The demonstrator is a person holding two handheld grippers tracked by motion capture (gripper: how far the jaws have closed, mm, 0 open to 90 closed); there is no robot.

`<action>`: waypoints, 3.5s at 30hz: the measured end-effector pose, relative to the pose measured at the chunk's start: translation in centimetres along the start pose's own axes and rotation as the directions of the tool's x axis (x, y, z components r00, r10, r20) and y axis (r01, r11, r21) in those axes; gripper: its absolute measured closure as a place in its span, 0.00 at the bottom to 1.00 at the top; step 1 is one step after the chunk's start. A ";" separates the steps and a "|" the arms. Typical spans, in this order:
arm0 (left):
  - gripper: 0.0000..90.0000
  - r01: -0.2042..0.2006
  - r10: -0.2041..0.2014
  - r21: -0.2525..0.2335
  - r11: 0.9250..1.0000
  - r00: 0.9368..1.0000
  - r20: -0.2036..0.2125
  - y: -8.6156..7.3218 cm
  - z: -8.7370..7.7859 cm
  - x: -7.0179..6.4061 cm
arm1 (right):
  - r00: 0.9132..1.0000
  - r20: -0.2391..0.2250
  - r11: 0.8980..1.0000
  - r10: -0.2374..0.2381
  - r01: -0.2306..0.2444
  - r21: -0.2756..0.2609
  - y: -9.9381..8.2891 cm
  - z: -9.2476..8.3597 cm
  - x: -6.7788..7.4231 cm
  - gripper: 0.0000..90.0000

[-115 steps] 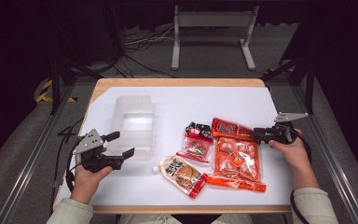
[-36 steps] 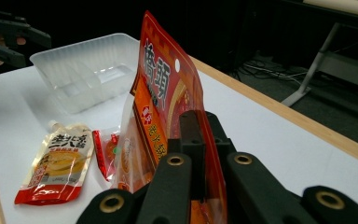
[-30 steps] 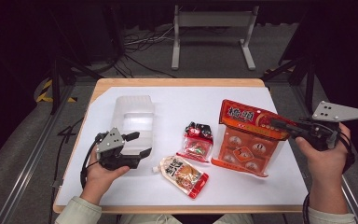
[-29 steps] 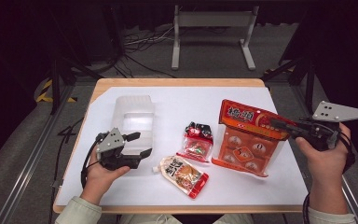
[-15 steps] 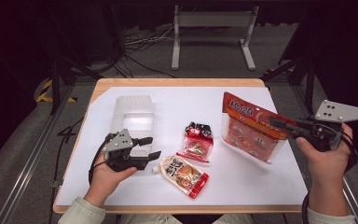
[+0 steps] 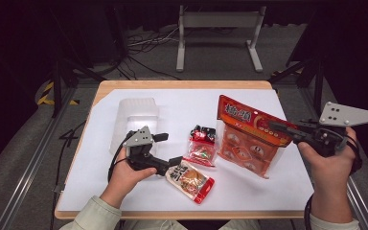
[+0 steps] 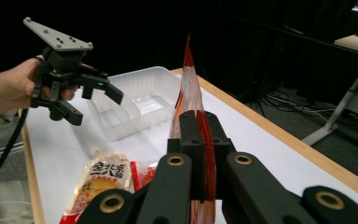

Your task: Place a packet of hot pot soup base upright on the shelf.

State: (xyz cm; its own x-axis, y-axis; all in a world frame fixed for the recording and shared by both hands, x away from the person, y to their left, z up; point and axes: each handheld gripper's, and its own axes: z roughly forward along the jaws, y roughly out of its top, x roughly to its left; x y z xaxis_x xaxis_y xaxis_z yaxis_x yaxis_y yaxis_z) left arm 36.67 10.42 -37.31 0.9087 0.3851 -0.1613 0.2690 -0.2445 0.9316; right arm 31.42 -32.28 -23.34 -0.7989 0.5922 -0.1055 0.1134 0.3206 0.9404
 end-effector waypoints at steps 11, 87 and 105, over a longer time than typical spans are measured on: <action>0.03 -0.022 0.025 -0.050 0.999 0.998 0.064 1.0 1.6 -0.3 | 0.999 -0.043 1.000 -0.009 0.009 -0.009 0.8 1.4 1.3 1.00; 0.78 -0.210 0.212 -0.029 0.977 0.955 0.210 3.2 6.5 -3.1 | 0.983 -0.184 0.988 0.013 -0.040 -0.147 0.3 5.7 3.2 1.00; 0.78 -0.175 0.170 0.004 0.984 0.959 0.228 3.6 5.4 -2.3 | 0.987 -0.159 0.991 0.032 -0.052 -0.126 -0.1 6.1 2.3 0.82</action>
State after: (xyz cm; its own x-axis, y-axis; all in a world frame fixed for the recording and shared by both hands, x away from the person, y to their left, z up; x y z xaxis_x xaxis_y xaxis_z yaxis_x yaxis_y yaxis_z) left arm 37.26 3.81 -35.37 0.9896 0.1251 -0.0705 0.1067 -0.3120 0.9441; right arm 33.13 -26.41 -25.61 -0.8787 0.4768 -0.0227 0.0799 0.1938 0.9778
